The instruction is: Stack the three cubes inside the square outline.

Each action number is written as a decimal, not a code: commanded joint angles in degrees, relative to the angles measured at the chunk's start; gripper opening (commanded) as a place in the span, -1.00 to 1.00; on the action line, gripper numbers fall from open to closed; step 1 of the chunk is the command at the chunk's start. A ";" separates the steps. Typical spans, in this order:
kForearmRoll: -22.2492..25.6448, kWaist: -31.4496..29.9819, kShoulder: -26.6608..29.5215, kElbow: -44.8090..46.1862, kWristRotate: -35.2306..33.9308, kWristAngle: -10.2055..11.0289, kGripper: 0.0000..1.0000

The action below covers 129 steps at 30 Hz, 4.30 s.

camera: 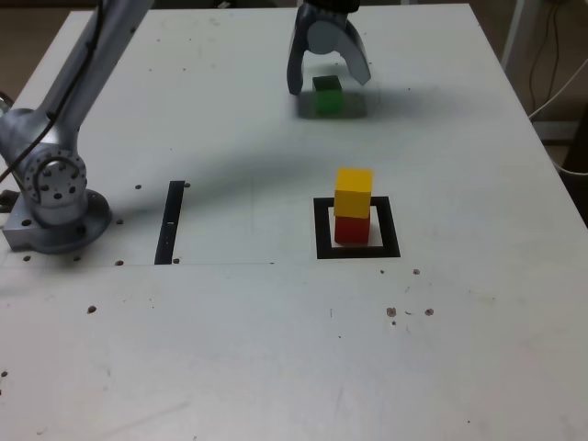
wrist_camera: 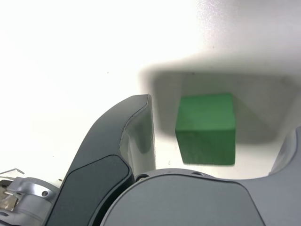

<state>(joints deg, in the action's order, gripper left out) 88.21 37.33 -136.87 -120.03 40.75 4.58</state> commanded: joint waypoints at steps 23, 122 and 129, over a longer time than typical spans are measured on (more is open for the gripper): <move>-1.57 -0.85 -1.62 0.60 -3.22 0.11 -0.21; 4.60 -36.94 16.36 11.15 -28.27 -10.17 -0.21; 4.33 -37.06 14.81 11.07 -28.18 -10.60 -0.21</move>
<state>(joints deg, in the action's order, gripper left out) 92.07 0.33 -121.67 -108.87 12.57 -5.91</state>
